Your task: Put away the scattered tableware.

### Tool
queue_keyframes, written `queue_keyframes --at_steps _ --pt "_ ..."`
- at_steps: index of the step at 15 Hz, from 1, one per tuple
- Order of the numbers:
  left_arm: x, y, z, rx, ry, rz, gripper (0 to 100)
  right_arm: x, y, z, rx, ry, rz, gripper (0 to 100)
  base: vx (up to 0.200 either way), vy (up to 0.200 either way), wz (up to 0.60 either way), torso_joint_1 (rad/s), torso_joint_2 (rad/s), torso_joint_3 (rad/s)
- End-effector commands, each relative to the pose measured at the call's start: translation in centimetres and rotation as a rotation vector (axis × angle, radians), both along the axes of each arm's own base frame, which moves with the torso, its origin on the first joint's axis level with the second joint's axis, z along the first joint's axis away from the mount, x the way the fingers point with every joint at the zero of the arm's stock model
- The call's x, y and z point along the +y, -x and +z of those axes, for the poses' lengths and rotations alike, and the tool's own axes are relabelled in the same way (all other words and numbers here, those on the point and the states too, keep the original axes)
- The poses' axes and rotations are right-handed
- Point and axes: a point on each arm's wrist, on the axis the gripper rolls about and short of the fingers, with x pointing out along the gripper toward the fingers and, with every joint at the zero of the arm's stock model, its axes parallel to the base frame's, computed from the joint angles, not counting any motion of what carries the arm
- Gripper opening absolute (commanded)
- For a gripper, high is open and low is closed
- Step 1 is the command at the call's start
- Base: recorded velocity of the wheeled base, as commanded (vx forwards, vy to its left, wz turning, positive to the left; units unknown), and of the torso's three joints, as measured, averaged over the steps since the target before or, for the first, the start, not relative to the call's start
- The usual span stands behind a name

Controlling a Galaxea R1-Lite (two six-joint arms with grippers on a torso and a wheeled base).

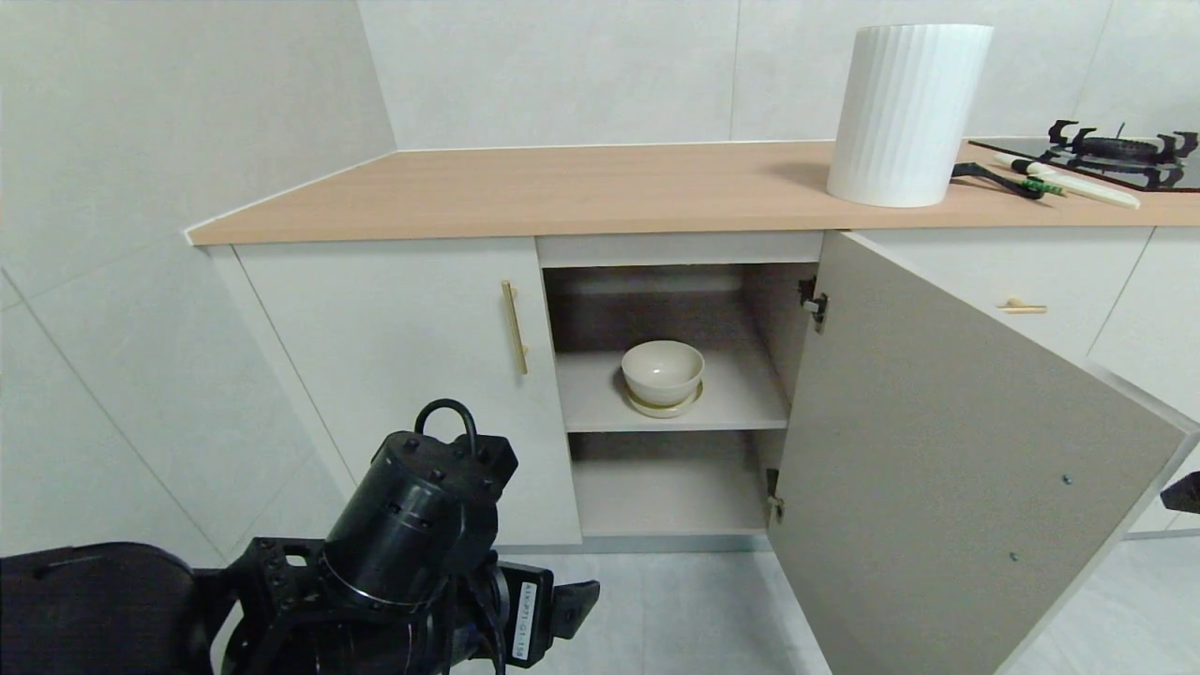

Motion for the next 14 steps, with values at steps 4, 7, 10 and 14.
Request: queue_keyframes --at_steps 4,7,10,14 --pt "0.0 0.0 0.0 0.000 0.001 0.001 100 0.0 -2.0 -1.2 0.025 -0.080 0.053 100 0.000 0.000 0.00 0.000 0.00 0.000" --pt "0.0 0.0 0.0 0.000 0.001 0.001 100 0.5 -2.2 -1.2 0.009 -0.104 0.075 100 0.000 0.000 0.00 0.000 0.00 0.000" --pt "0.0 0.0 0.0 0.000 0.001 0.001 100 1.8 -2.2 -1.3 -0.003 -0.133 0.105 100 0.000 0.000 0.00 0.000 0.00 0.000" --pt "0.0 0.0 0.0 0.000 0.001 0.001 100 3.6 -2.3 -1.7 -0.026 -0.166 0.157 100 0.000 0.000 0.00 0.000 0.00 0.000"
